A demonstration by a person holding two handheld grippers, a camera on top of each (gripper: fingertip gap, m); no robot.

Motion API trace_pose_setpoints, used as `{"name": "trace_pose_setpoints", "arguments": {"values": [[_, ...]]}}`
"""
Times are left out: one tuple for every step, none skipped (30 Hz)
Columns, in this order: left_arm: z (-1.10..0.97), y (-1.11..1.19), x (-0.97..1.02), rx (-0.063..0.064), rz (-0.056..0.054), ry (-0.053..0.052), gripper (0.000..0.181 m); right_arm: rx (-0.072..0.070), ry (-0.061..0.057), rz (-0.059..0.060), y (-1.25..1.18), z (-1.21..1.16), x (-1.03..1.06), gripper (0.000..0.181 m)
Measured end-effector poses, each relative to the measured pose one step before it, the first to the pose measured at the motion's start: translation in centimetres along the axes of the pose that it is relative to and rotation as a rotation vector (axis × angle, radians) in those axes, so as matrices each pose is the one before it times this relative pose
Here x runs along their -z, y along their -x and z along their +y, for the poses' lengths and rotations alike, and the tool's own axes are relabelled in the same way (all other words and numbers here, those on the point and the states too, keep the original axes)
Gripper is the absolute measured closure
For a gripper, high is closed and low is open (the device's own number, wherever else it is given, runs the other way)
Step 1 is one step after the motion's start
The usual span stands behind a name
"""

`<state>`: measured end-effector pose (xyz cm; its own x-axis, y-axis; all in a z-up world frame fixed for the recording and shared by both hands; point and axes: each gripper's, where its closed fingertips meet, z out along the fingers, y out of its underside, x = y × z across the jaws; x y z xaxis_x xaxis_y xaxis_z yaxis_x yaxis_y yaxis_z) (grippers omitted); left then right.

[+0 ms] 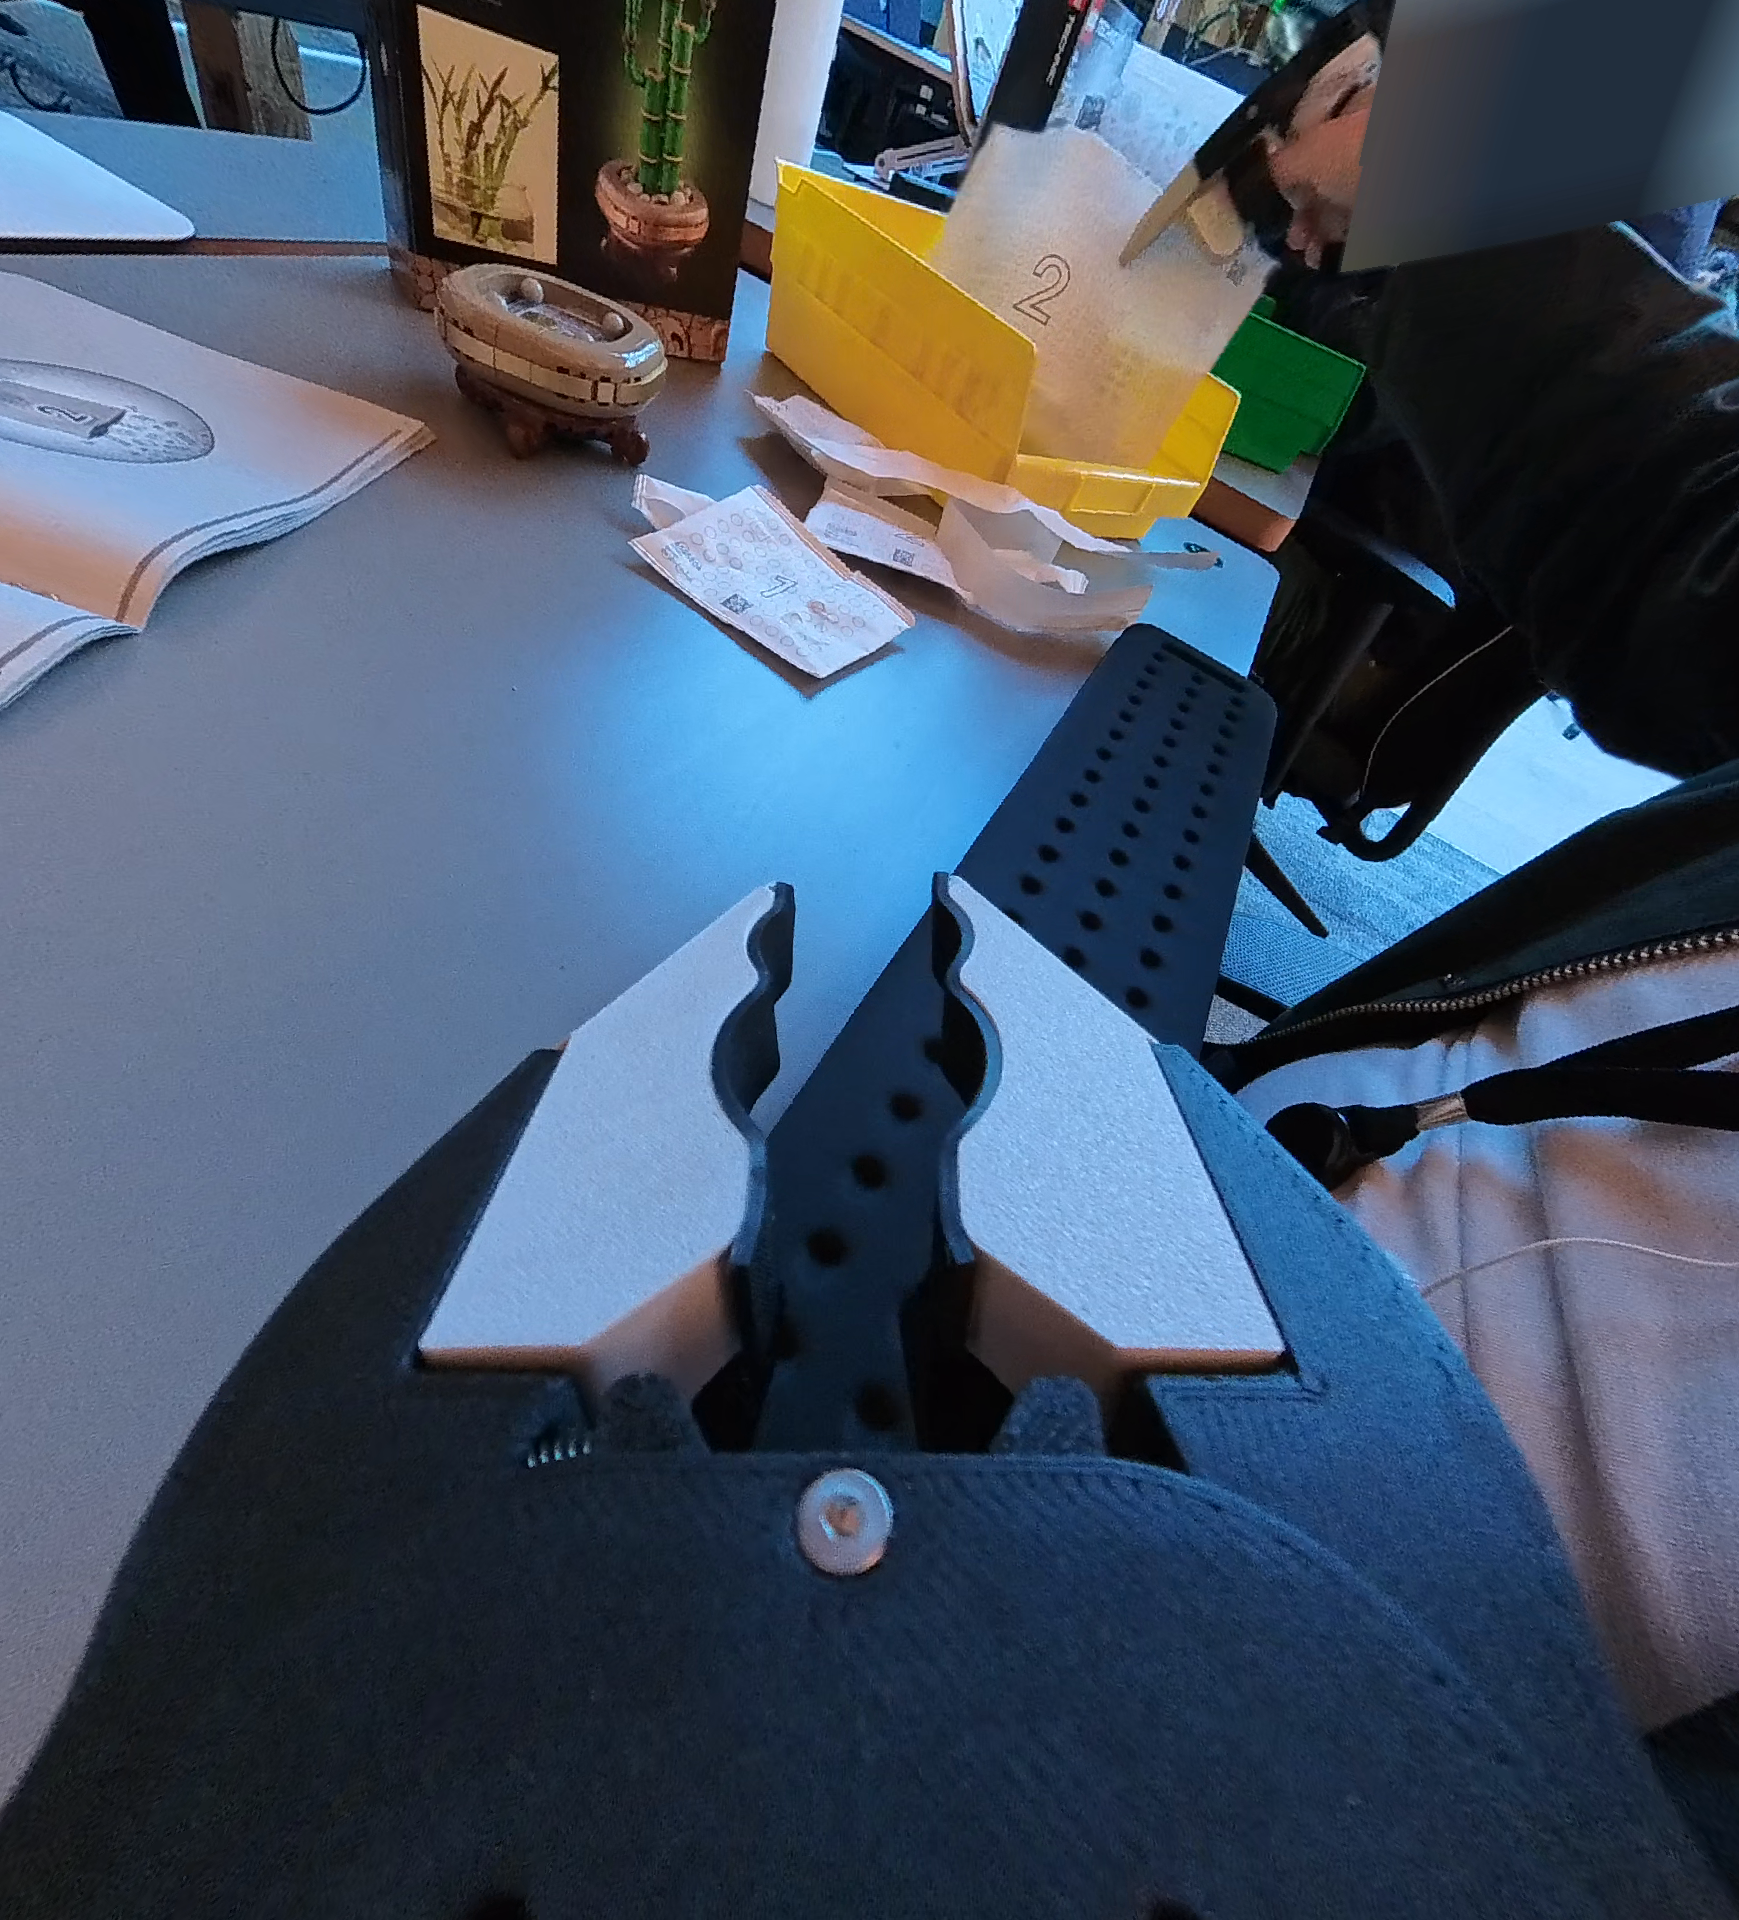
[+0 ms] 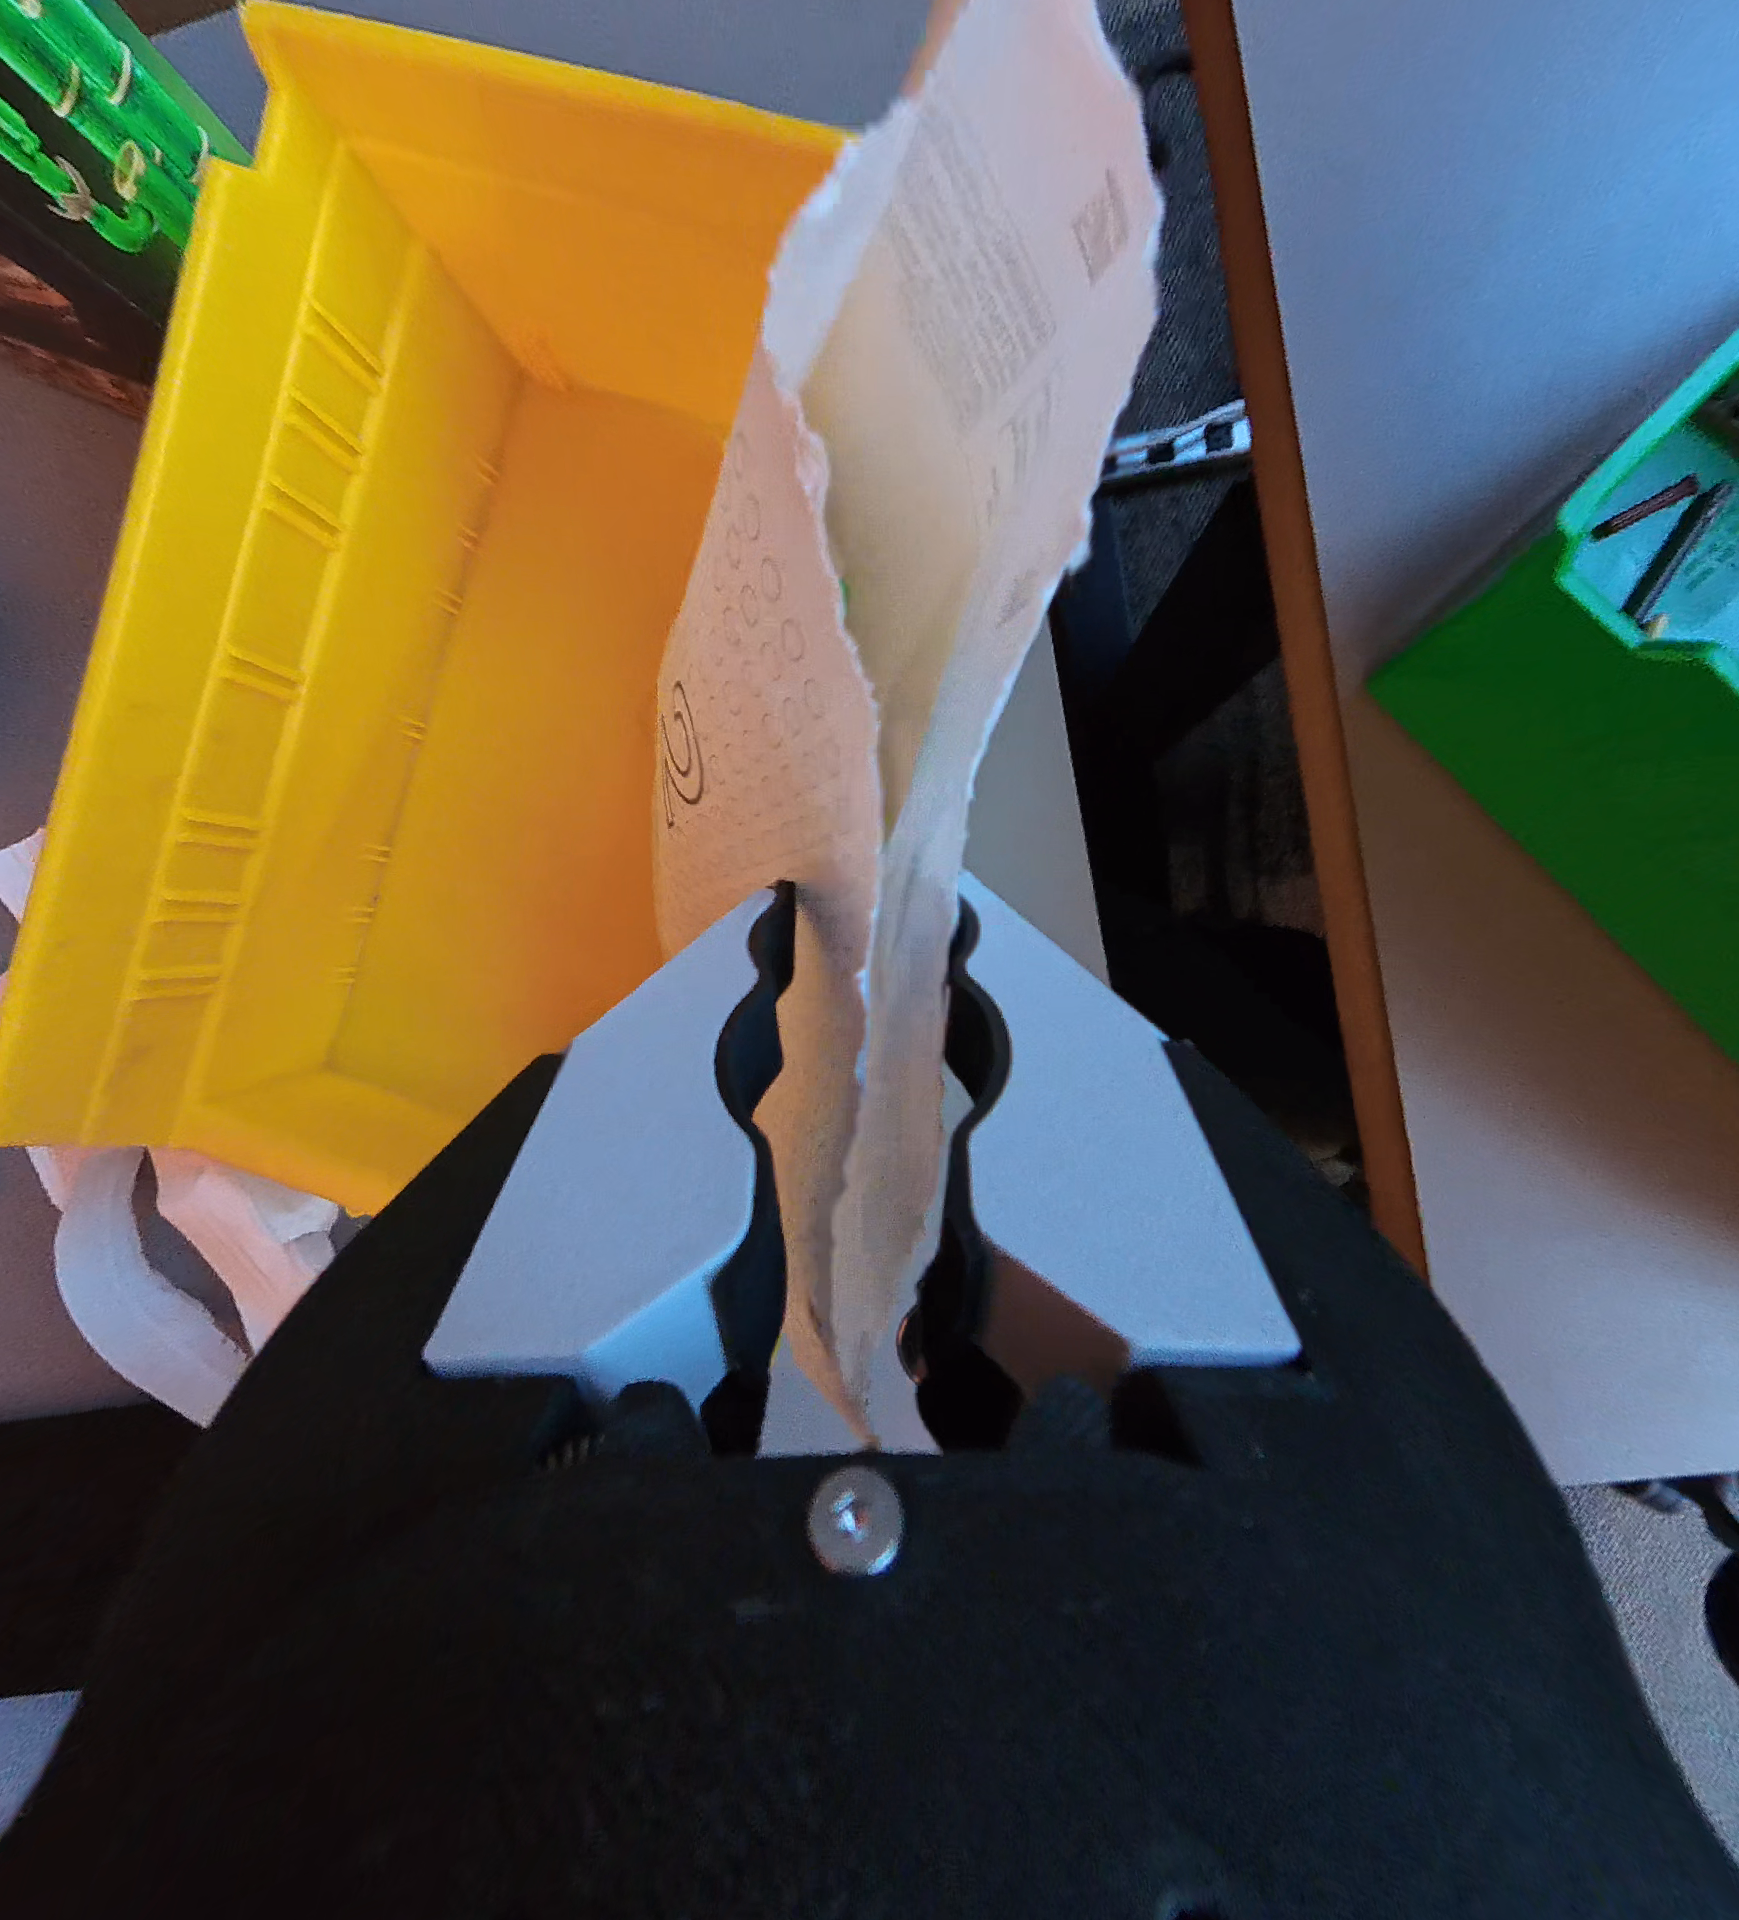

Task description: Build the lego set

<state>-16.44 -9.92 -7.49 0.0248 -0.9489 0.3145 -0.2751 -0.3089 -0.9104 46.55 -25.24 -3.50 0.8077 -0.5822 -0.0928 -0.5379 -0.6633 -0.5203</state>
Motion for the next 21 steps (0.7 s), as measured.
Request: {"name": "trace_pose_setpoints", "arguments": {"values": [[0.002, 0.001, 0.026, 0.0009, -0.0005, -0.0005, 0.156, 0.0123, -0.0246, 0.0139, -0.046, -0.212, 0.527, 0.149], [-0.003, 0.015, 0.028, 0.0016, -0.0004, -0.0004, 0.156, 0.0234, -0.0352, 0.0122, 0.097, -0.396, 0.701, 0.141], [-0.009, 0.046, 0.03, 0.002, -0.0012, -0.0012, 0.156, 0.0269, -0.0408, 0.02, 0.093, -0.393, 0.891, 0.135], [-0.018, 0.027, 0.023, 0.0023, -0.0007, -0.002, 0.155, 0.0299, -0.0446, 0.022, 0.155, -0.393, 1.035, 0.133], [-0.015, 0.018, 0.003, 0.0022, 0.0008, -0.0018, 0.156, 0.033, -0.0508, 0.0172, 0.285, -0.407, 1.149, 0.129], [-0.003, 0.02, 0.01, 0.0021, 0.0008, -0.001, 0.155, 0.0232, -0.0525, 0.0195, 0.251, -0.321, 1.203, 0.128], [0.004, 0.008, -0.006, 0.0014, 0.0012, -0.0004, 0.155, 0.0094, -0.0454, 0.0168, 0.254, -0.044, 1.185, 0.126], [-0.003, -0.02, -0.008, 0.0, 0.0017, -0.0008, 0.155, -0.0021, -0.0357, 0.008, 0.342, 0.377, 1.09, 0.124], [-0.003, -0.015, 0.004, -0.0013, 0.0006, -0.0017, 0.155, -0.0085, -0.0273, 0.0013, 0.399, 0.815, 0.933, 0.123], [-0.016, -0.027, 0.018, -0.0015, 0.0007, -0.0026, 0.155, -0.014, -0.0197, 0.0038, 0.288, 1.16, 0.753, 0.122], [-0.024, -0.038, 0.024, -0.0012, 0.0018, -0.0023, 0.155, -0.0199, -0.0185, 0.0004, 0.282, 1.392, 0.517, 0.122], [-0.017, -0.017, 0.018, -0.0001, 0.0017, -0.0007, 0.155, -0.0242, -0.0174, -0.0062, 0.356, 1.562, 0.269, 0.121], [-0.019, -0.009, 0.02, 0.0, 0.0022, 0.0005, 0.155, -0.0213, -0.0086, -0.0086, 0.311, 1.712, 0.014, 0.121], [0.017, 0.035, -0.005, 0.0006, 0.0005, 0.0029, 0.155, -0.0216, -0.0075, 0.0079, -0.029, 1.614, -0.174, 0.116], [0.054, 0.062, -0.029, 0.0011, 0.0002, 0.0055, 0.155, -0.0176, -0.0119, 0.0108, -0.154, 1.355, -0.29, 0.117], [0.067, 0.06, -0.049, 0.002, 0.0013, 0.0069, 0.155, -0.0225, -0.0114, 0.0017, -0.108, 1.102, -0.43, 0.117], [0.061, 0.019, -0.052, 0.0021, 0.002, 0.0064, 0.155, -0.0272, 0.0018, -0.0017, -0.146, 1.032, -0.439, 0.117], [0.049, 0.008, -0.045, 0.0007, -0.0001, 0.0047, 0.155, -0.025, -0.0058, 0.0074, -0.39, 0.641, -0.309, 0.117], [0.052, 0.016, -0.026, -0.0011, -0.004, 0.0036, 0.155, -0.0296, -0.0368, 0.0099, -0.441, -0.015, -0.09, 0.115], [0.048, -0.017, 0.013, -0.0032, -0.0051, 0.0022, 0.155, -0.0251, -0.053, -0.0192, 0.085, -0.474, 0.072, 0.116], [0.059, -0.032, 0.029, -0.0044, -0.0052, 0.0011, 0.155, -0.0138, -0.0398, -0.0191, 0.173, -0.458, 0.145, 0.12]]}}
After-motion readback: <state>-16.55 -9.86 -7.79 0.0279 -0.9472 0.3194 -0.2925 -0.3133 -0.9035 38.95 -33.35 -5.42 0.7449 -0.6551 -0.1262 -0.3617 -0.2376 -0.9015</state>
